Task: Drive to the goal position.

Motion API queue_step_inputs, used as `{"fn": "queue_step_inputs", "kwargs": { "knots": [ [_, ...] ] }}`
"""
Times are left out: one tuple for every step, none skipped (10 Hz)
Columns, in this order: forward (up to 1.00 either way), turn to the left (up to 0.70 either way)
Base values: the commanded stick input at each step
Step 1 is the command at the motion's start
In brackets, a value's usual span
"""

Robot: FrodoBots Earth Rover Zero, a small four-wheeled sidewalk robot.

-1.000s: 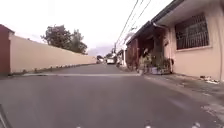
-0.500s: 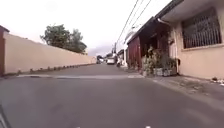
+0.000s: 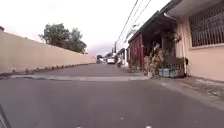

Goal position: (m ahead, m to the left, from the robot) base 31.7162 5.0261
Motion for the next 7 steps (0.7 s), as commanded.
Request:
{"fn": "queue_step_inputs", "kwargs": {
  "knots": [
    [0.85,0.00],
    [0.85,0.00],
    [0.85,0.00],
    [0.85,0.00],
    [0.85,0.00],
    [0.85,0.00],
    [0.78,0.00]
  ]
}}
